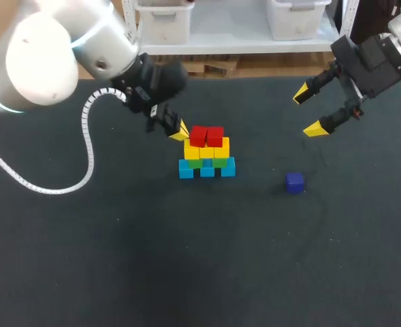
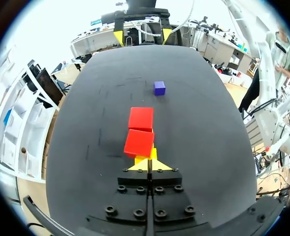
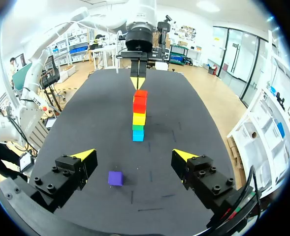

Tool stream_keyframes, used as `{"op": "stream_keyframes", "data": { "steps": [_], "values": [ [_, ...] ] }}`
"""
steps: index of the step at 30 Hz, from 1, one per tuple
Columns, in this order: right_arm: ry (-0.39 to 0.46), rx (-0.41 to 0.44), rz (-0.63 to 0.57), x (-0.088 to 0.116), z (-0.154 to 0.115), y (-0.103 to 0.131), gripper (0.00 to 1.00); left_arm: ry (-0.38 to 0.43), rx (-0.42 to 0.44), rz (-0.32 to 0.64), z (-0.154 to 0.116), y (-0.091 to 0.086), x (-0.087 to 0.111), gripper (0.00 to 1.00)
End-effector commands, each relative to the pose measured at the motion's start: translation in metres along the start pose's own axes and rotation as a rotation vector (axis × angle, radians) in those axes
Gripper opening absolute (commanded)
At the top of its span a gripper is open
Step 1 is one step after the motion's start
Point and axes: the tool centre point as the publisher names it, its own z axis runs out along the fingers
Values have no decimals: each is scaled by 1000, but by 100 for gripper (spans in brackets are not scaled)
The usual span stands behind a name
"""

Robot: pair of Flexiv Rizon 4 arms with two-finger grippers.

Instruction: Place the blue cubes, place green cubes on the blue cubes, place the yellow cubes on the green cubes, then place the red cubes on the yellow cubes, and place purple cube on the red cubes.

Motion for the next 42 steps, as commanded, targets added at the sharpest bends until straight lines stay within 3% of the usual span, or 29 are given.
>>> {"op": "stream_keyframes", "data": {
  "steps": [1,15,24,29,32,37,40,42],
  "values": [
    [-2,-1,-1,0,0,-1,100,13,15,7,2,4,-3,0],
    [-2,-1,-1,0,0,-1,100,20,24,-2,3,-1,-2,0],
    [-2,-1,-1,0,0,-1,100,25,2,-38,-2,-10,13,0],
    [-2,-1,-1,0,0,-1,100,-8,-59,-42,-10,-17,27,0],
    [-2,-1,-1,0,0,-1,100,-33,-98,-37,-16,-22,36,10],
    [-2,-1,-1,0,0,-1,100,-100,-179,-22,-25,-30,53,0],
    [-2,-1,-1,0,0,-1,100,-137,-215,-15,-31,-33,64,4],
    [-2,-1,-1,0,0,-1,100,-139,-222,-10,-36,-35,70,16]
  ]
}}
